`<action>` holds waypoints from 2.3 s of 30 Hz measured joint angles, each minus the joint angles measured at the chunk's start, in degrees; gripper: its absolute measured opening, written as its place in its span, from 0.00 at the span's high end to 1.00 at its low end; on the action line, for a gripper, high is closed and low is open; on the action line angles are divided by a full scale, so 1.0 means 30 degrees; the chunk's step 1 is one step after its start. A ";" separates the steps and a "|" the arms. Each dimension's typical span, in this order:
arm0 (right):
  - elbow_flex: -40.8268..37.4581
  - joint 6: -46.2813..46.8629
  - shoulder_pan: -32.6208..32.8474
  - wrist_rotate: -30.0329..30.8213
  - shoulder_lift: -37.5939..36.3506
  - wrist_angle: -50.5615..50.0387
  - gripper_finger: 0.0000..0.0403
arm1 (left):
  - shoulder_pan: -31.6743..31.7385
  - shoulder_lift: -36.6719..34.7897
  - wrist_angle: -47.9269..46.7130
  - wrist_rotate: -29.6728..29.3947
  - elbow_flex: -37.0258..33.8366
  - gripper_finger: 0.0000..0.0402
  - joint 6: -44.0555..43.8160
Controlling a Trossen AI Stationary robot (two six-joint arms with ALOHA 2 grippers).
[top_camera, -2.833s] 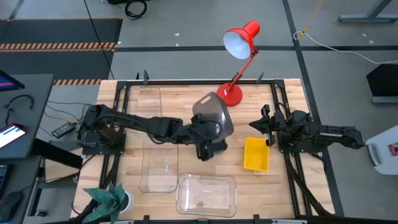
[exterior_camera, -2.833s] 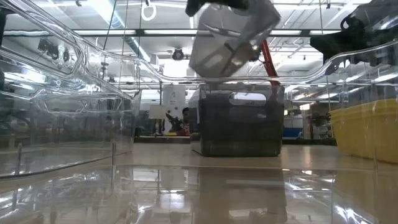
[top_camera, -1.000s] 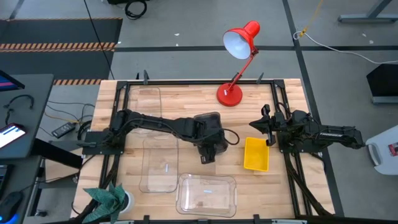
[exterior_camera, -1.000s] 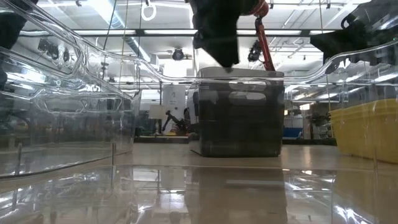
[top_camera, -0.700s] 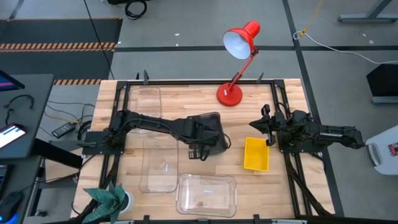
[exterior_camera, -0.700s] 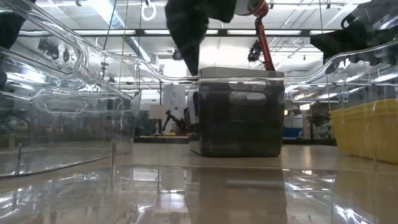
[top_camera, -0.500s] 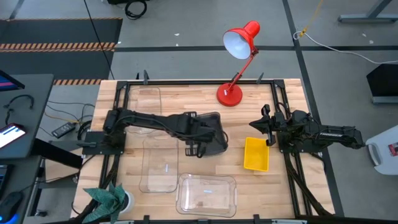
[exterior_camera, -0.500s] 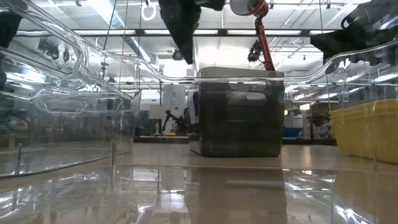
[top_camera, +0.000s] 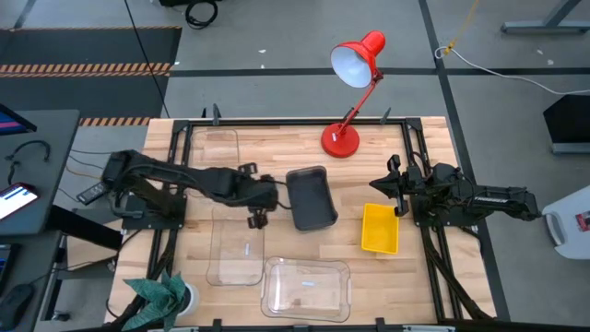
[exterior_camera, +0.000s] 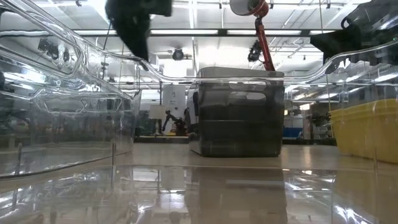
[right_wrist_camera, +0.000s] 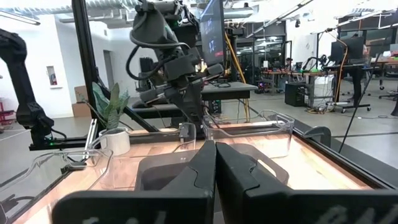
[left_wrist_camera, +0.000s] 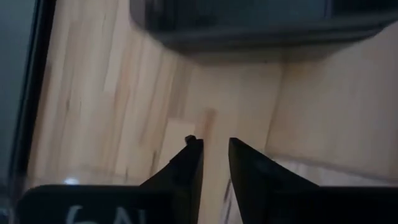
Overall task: Stack baskets by color
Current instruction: Stack the middle transparent bin on the top transparent bin
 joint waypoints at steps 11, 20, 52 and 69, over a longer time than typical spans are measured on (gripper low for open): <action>0.0000 -0.0004 0.0004 -0.0007 0.0000 0.0007 0.96 | -0.0761 -0.3987 -0.0834 0.2930 -0.2857 0.86 -0.3167; 0.0000 0.0000 -0.0002 0.0000 0.0000 0.0092 0.96 | -0.2148 -0.4873 -0.1310 0.6489 -0.2864 0.86 -0.8108; 0.0000 0.0000 -0.0002 0.0000 0.0000 0.0146 0.96 | -1.1117 0.0743 0.2635 0.5944 -0.0239 0.69 -1.8485; 0.0000 -0.0002 0.0000 -0.0004 0.0000 0.0146 0.96 | -1.3125 0.3840 -0.1096 0.3084 0.2724 0.53 -1.8317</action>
